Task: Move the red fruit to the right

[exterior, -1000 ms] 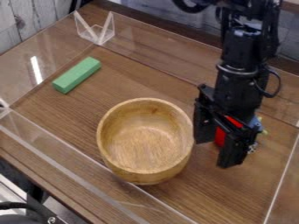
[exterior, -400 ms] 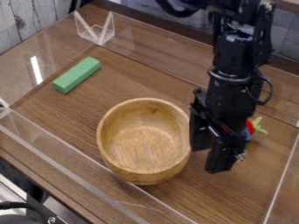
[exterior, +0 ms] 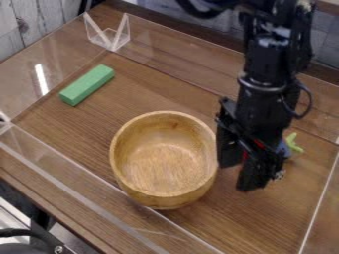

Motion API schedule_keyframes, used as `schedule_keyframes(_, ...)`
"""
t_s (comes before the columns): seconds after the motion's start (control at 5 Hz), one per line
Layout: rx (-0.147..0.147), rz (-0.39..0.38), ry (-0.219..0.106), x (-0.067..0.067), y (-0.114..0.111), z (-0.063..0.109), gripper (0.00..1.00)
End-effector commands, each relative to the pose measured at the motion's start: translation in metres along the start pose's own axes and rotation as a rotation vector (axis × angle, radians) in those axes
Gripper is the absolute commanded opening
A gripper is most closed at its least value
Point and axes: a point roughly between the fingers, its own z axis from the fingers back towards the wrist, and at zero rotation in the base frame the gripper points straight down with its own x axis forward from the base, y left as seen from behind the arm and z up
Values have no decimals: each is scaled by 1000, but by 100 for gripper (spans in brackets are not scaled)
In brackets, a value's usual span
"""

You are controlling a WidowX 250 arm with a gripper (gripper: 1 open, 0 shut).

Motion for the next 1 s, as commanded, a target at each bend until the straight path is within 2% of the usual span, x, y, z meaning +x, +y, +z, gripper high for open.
schedule_keyframes(0.0,41,24,-81,4,8,22,100)
schedule_keyframes(0.2,50,39,-103,4,13,26,100)
schedule_keyframes(0.6,92,128,-170,23,19,42,100)
schedule_keyframes(0.8,94,164,-175,29,19,41,100)
